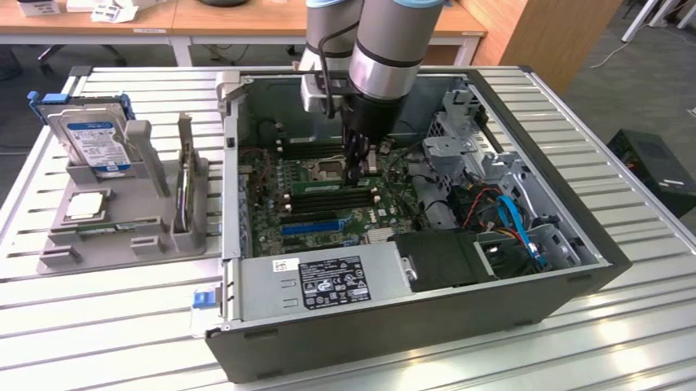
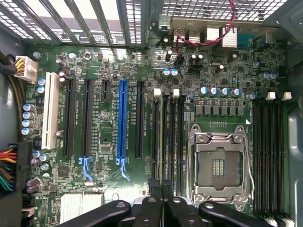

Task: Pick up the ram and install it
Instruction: 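Insert the ram into the slot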

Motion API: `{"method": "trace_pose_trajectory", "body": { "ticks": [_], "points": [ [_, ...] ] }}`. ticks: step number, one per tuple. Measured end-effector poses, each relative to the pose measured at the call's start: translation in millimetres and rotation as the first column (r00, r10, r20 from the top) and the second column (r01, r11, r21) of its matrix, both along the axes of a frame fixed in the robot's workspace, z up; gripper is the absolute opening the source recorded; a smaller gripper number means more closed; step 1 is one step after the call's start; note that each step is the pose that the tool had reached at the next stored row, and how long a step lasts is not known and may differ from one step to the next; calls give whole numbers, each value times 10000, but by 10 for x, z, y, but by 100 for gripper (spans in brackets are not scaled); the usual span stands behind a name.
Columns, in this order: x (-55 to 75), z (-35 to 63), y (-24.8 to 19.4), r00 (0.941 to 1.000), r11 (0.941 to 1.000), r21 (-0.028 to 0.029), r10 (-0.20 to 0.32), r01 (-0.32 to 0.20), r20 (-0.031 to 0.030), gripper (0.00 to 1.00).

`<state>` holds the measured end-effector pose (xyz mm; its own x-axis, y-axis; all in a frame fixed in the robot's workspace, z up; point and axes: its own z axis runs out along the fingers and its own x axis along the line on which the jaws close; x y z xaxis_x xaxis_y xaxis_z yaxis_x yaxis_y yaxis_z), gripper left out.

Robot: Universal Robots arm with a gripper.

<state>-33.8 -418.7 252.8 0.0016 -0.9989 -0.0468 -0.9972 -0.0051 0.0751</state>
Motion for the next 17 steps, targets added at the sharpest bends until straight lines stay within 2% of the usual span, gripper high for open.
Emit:
{"method": "trace_pose_trajectory", "body": {
  "ticks": [4, 7, 17],
  "points": [
    [-22, -1, -1, 10000, 10000, 23, 8, -8, 56, 12],
    [-25, 0, -2, 10000, 10000, 22, 12, -13, 72, 12],
    [-21, -2, -3, 10000, 10000, 22, -39, 39, 76, 12]
  ]
}}
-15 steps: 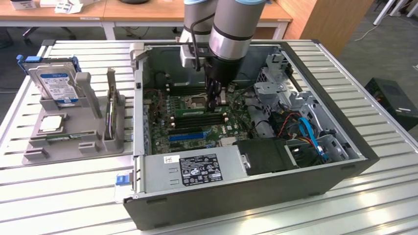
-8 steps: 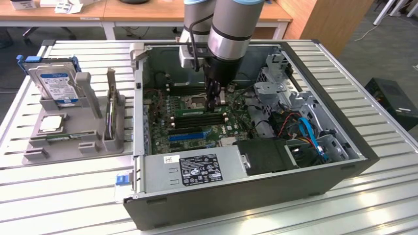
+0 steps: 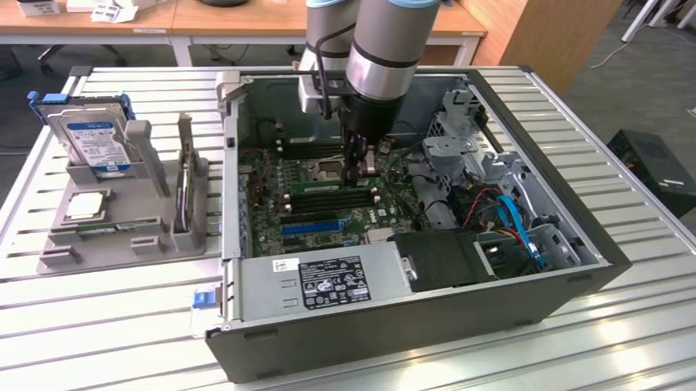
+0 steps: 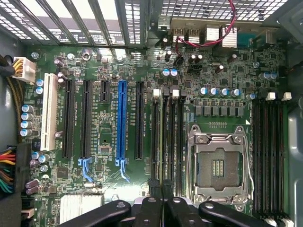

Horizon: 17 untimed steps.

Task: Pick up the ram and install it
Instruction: 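Insert the ram into the slot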

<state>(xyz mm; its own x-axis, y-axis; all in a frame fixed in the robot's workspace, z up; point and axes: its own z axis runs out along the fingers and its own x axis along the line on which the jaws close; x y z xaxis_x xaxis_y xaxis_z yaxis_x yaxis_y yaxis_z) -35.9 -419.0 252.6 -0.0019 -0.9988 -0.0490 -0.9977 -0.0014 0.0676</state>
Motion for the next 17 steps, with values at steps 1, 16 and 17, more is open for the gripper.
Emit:
{"method": "trace_pose_trajectory", "body": {
  "ticks": [1, 16, 17],
  "points": [
    [3, 0, 0, 10000, 10000, 0, 0, 0, 0, 12],
    [37, 0, -6, 10000, 10000, 1, -2, 2, 0, 12],
    [39, 0, -9, 10000, 10000, 0, -3, 3, 0, 12]
  ]
}}
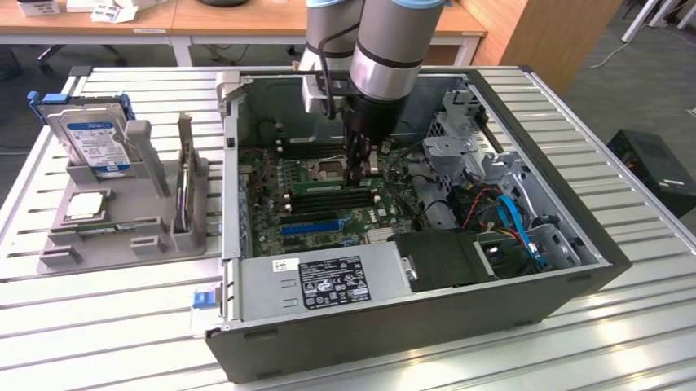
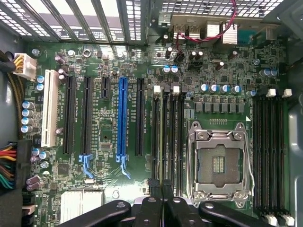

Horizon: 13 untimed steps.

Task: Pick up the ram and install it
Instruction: 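Insert the ram into the slot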

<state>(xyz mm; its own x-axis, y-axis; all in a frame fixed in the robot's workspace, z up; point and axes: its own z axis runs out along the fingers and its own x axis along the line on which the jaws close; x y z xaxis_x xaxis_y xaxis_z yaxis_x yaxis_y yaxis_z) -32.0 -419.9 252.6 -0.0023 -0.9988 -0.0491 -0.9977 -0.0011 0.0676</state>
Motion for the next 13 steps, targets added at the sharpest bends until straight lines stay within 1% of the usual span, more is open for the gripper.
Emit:
{"method": "trace_pose_trajectory", "body": {
  "ticks": [8, 13],
  "points": [
    [9, -1, -12, 10000, 10000, 0, 0, 0, 0, 12],
    [10, -40, -13, 10000, 10000, -1, 1, -1, 8, 12]
  ]
}}
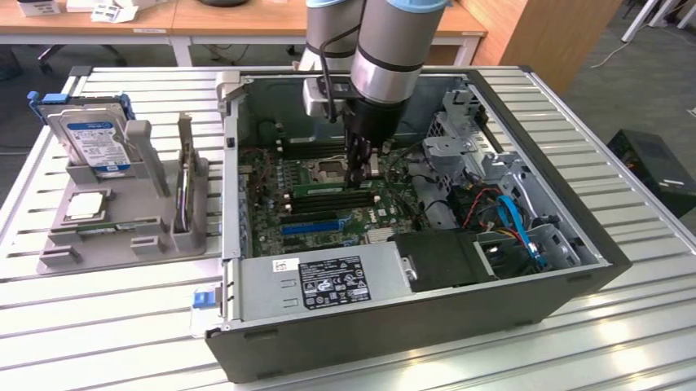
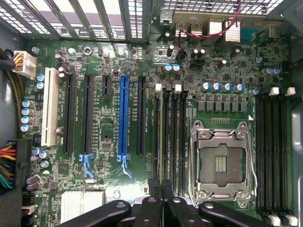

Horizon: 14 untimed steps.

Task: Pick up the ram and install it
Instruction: 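Insert the ram into the slot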

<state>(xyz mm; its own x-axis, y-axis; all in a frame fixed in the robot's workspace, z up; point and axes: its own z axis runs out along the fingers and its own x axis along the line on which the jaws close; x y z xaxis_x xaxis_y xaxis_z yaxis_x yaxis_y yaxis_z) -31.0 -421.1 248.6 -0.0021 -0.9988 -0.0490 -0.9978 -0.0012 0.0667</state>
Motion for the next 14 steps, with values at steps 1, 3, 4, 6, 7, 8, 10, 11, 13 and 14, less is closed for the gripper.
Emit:
{"method": "trace_pose_trajectory", "body": {
  "ticks": [1, 3, 4, 6, 7, 8, 10, 11, 13, 14],
  "points": [
    [0, -8, -1, 10000, 10000, 0, -1, 1, 2, 12],
    [0, -23, -2, 10000, 10000, 0, -1, 1, 4, 12],
    [-1, -31, -3, 10000, 10000, 1, -2, 2, 7, 12],
    [-1, -44, -4, 10000, 10000, 0, -2, 2, 10, 12],
    [-1, -50, -5, 10000, 10000, 0, -2, 2, 12, 12],
    [-1, -56, -6, 10000, 10000, 0, -2, 2, 14, 12],
    [-1, -59, -7, 10000, 10000, -2, -2, 2, 14, 12],
    [-1, -59, -7, 10000, 10000, -3, -1, 1, 14, 12],
    [0, -61, -7, 10000, 10000, 0, -1, 1, 15, 12],
    [0, -61, -7, 10000, 10000, 0, -1, 1, 14, 12]
  ]
}}
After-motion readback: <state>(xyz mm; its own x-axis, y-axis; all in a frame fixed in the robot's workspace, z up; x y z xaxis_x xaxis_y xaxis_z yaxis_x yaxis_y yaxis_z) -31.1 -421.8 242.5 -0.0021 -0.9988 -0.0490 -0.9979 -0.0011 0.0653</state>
